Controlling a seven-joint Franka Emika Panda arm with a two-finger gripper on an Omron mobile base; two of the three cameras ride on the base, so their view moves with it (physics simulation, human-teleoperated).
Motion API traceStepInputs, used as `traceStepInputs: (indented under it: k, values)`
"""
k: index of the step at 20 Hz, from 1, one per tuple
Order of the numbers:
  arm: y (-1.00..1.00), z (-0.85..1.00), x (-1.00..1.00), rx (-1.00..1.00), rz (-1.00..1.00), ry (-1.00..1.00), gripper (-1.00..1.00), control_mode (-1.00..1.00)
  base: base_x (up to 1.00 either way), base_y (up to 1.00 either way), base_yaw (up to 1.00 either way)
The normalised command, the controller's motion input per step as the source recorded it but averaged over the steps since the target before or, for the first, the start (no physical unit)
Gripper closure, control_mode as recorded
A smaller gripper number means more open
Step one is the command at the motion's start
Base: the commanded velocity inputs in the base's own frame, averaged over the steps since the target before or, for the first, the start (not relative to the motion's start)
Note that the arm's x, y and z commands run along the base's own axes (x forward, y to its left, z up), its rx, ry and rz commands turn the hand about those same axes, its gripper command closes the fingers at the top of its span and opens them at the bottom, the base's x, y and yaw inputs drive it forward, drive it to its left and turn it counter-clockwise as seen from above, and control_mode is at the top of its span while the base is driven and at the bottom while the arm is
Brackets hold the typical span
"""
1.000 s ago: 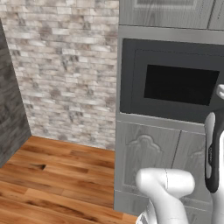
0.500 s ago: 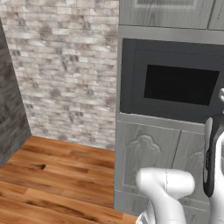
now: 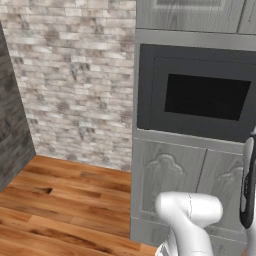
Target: Pick the chicken drumstick from the counter and place it in the microwave. Then turn on the microwave.
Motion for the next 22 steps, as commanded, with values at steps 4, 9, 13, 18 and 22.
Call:
traceStepInputs:
  k: [4,9,13,18,22]
  values:
    - [-0.12,-0.05,-0.14,-0.01,0.00,0.09,-1.00,-1.00,0.00,0.00,0.00]
    - [-0.04,-0.08,-0.17,0.00,0.00,0.11,-1.00,-1.00,0.00,0.00,0.00]
    - [-0.01,-0.14,-0.09,0.00,0.00,0.11,-1.00,-1.00,0.00,0.00,0.00]
    - [-0.03,-0.07,-0.06,0.00,0.00,0.10,-1.00,-1.00,0.00,0.00,0.00]
    - [-0.09,-0.19,-0.14,0.00,0.00,0.03,-1.00,-1.00,0.00,0.00,0.00]
